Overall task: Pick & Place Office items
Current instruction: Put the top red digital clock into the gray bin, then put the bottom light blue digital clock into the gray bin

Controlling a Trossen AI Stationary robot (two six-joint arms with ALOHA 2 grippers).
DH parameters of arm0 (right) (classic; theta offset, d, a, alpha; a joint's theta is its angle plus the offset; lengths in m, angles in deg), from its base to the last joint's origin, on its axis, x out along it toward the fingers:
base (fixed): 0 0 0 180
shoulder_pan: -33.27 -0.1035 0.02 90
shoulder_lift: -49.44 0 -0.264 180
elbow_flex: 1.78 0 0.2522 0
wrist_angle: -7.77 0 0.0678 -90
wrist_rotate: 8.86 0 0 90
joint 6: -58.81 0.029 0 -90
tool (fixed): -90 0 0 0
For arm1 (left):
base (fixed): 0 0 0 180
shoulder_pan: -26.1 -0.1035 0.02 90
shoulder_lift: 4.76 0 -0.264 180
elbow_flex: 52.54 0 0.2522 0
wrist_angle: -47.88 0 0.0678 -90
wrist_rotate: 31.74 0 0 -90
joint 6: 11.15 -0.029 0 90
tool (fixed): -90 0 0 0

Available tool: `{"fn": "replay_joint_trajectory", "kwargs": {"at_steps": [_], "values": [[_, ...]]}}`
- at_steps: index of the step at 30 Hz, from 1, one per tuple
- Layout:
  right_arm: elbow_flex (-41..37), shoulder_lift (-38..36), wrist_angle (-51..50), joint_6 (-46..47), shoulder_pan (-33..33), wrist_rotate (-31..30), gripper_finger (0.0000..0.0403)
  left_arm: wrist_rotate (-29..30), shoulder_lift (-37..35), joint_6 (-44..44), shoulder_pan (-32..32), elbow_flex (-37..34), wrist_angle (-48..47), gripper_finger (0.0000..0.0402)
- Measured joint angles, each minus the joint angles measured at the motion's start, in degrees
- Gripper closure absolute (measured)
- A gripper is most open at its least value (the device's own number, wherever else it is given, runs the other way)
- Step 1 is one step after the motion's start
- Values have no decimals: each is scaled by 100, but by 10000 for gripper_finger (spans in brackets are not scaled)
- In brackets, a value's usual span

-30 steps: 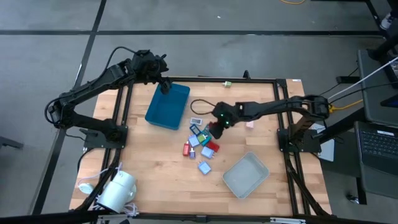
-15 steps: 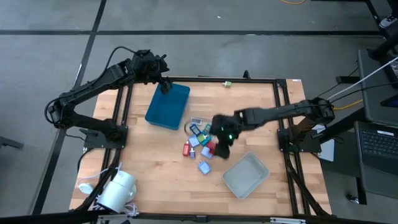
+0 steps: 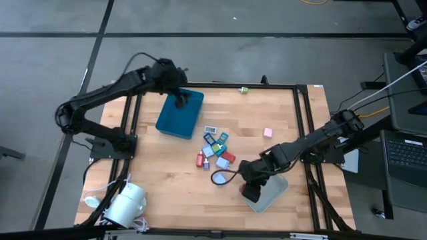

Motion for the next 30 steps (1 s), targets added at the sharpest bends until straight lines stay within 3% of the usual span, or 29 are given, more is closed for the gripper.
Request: {"fn": "replay_joint_trajectory", "kwargs": {"at_steps": [4,11,19,22,30], "values": [[-444,0,63,383,-139,23,266,284,463,43,465,-1,112,121],[-905,1,176,695,-307,195,266,389,1342,397,1391,0,551,121],[-1387,2,636,1029,-300,-22,262,341,2311,953,2242,0,1175,121],[-1469,0,659,1285,-294,89,241,128,2543,1172,2434,50,1318,121],[-1484,0,629,1426,-337,129,135,67,2706,1566,2774,413,1332,121]]}}
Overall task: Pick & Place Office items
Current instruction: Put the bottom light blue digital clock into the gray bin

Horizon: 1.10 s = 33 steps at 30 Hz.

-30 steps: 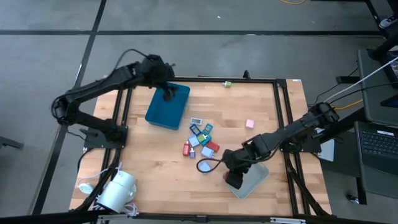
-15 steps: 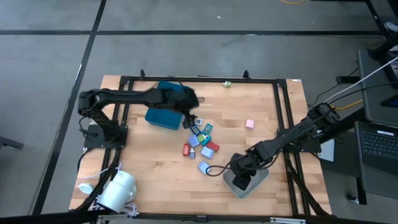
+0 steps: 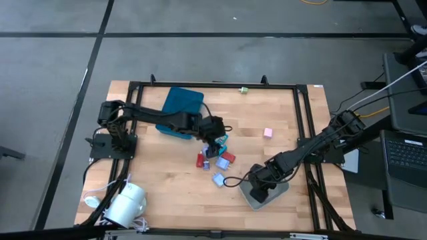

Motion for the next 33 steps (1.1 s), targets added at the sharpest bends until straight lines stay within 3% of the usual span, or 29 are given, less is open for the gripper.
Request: {"fn": "replay_joint_trajectory", "kwargs": {"at_steps": [4,10,23,33], "values": [[0,0,12,193,2,-170,116,56,4,677,2,38,-38,121],[0,0,137,337,2,-413,120,-130,543,864,-44,179,-114,121],[2,2,234,330,-13,-451,123,308,2161,102,43,2298,-2023,120],[2,0,309,318,-15,-428,122,205,2216,436,25,2243,-2000,121]]}}
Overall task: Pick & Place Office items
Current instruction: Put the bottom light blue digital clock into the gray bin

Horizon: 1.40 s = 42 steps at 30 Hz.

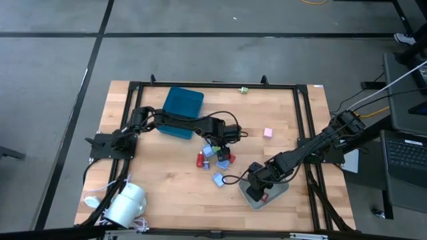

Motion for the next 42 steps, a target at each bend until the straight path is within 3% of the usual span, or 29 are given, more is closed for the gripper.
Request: {"fn": "replay_joint_trajectory", "kwargs": {"at_steps": [9,18,26,34,42], "values": [[2,0,50,9,0,1,122,-221,293,62,54,-8,-93,129],[2,0,66,17,10,1,122,-263,324,-180,64,240,-131,231],[2,0,68,11,11,1,122,-293,320,-333,46,370,-113,271],[2,0,68,-22,11,1,122,-675,287,-222,-67,383,-207,367],[2,0,69,-20,11,-25,122,-824,289,-235,-137,381,-203,398]]}}
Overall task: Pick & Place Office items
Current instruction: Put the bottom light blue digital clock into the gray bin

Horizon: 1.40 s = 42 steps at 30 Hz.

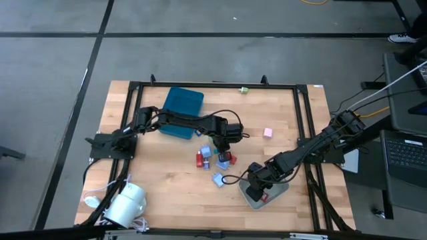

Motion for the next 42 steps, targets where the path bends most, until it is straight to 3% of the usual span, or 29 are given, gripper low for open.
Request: {"fn": "replay_joint_trajectory", "kwargs": {"at_steps": [6,16,20,27,42], "values": [[0,0,22,2,0,2,122,-135,4,-130,-5,0,-13,370],[2,0,169,4,0,26,122,7,33,-317,98,-13,-103,189],[2,1,169,1,0,26,122,190,33,-315,121,-13,-121,148],[2,0,169,-6,0,26,122,352,31,-682,210,-24,-622,139],[2,0,167,-17,0,2,122,666,-13,-787,575,-942,-1,140]]}}
